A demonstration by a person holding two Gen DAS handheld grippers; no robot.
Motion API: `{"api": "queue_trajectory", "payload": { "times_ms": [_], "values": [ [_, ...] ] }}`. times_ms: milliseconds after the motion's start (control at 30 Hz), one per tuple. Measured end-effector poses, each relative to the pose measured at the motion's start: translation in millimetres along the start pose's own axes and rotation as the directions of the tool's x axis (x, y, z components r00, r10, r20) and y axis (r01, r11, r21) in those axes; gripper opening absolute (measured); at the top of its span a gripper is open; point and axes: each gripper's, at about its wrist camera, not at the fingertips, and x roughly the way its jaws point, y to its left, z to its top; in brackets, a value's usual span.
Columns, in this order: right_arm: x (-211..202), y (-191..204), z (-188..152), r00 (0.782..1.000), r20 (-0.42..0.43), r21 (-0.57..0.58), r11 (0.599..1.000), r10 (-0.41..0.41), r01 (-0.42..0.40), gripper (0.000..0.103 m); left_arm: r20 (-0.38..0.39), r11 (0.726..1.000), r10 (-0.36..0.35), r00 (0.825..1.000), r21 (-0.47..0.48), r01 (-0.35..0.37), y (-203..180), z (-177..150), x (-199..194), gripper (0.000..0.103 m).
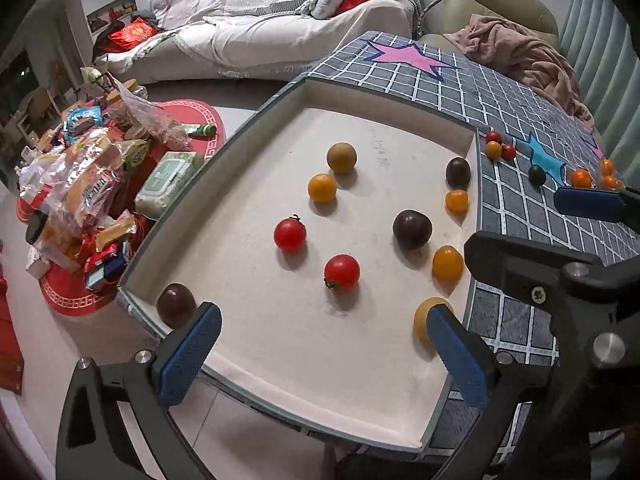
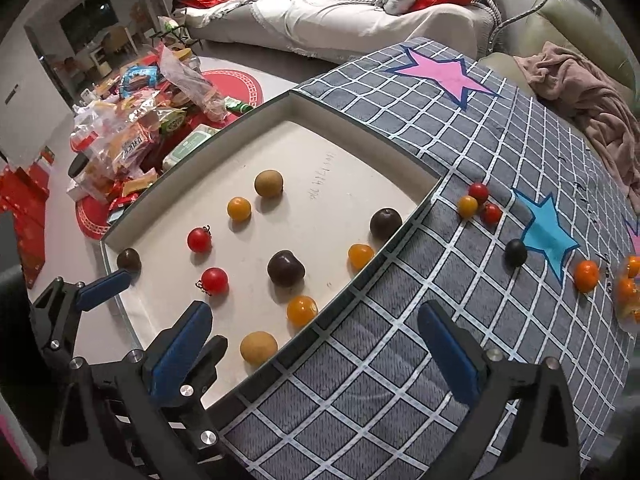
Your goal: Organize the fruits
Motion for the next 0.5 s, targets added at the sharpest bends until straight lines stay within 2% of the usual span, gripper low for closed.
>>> {"api": "queue_trajectory", "payload": {
  "times_ms": [300,500],
  "values": [
    [-9,5,-10,1.0,-0.015,0.002,1.0,-0.019,0.019,0.103,0.009,0.999,0.029,1.0,0.019,-0.029,0,-6,-15,0.103],
    [-12,9,-18,0.998,-0.043,-0.008,0.999,-0.039,0.039,0.103,-0.037,0.999,0.021,0.999,0.025,-0.021,-1,-12,-22,0.103]
  ]
}}
